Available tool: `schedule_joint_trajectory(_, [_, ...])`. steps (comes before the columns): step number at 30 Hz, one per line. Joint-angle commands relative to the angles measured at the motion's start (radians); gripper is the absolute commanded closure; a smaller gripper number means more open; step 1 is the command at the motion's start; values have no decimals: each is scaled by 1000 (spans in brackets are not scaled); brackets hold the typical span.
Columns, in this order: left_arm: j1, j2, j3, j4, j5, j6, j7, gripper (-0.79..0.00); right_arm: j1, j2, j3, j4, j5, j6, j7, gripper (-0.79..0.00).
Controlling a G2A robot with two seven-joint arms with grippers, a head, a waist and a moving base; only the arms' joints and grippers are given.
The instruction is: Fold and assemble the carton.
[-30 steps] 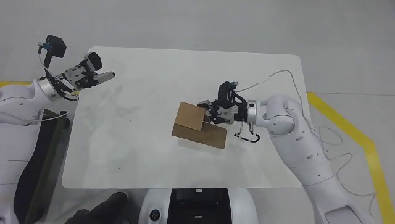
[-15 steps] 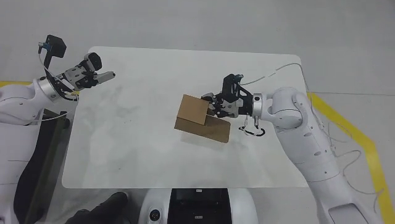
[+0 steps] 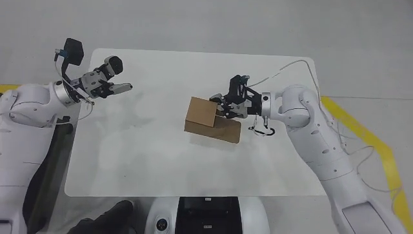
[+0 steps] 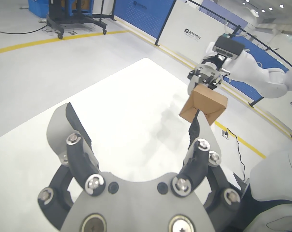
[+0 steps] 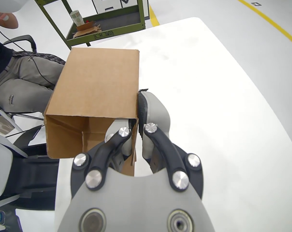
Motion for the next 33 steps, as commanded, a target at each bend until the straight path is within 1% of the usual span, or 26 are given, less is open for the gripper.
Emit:
schedule_joint_trajectory(1, [-1,1,22,-34,11,1,23,-785,25,5,-5,33,-24,1,-5,0])
schedule_joint_trajectory(4, [4,8,45,-90,52,1,51,-785,46,13,-14,47,-14,1,-44,0])
schedule_joint_trajectory(6, [13,15,73,-137,85,1,64,-785,55,20,-33,38,2,1,-64,0])
schedule_joint_trajectory(9, [16,27,119,-181,151,1,89,-785,66,34,-66,29,26,1,-81,0])
schedule_joint_trajectory(14, [-16,46,193,-180,240,1,207,-785,63,55,-82,8,45,1,-130,0])
schedule_joint_trajectory(16, [-16,46,193,-180,240,1,207,-785,56,63,-88,-21,32,1,-150,0])
schedule_joint_trajectory(25, [-16,46,193,-180,240,1,207,-785,56,63,-88,-21,32,1,-150,0])
schedule_joint_trajectory(27, [-16,46,193,-180,240,1,207,-785,46,63,-91,-33,27,14,-155,0])
schedule_joint_trajectory(28, [-11,44,196,-190,245,13,211,-785,40,63,-90,-36,24,16,-161,0])
schedule_joint_trajectory(29, [-9,42,200,-203,253,11,220,-785,38,65,-89,-34,14,19,-160,0])
schedule_joint_trajectory(31, [-15,38,211,-216,327,1,212,-785,36,66,-85,-28,8,5,-181,0])
schedule_joint_trajectory(33, [-20,31,237,-217,372,1,238,-785,37,67,-86,-15,-7,1,-193,0])
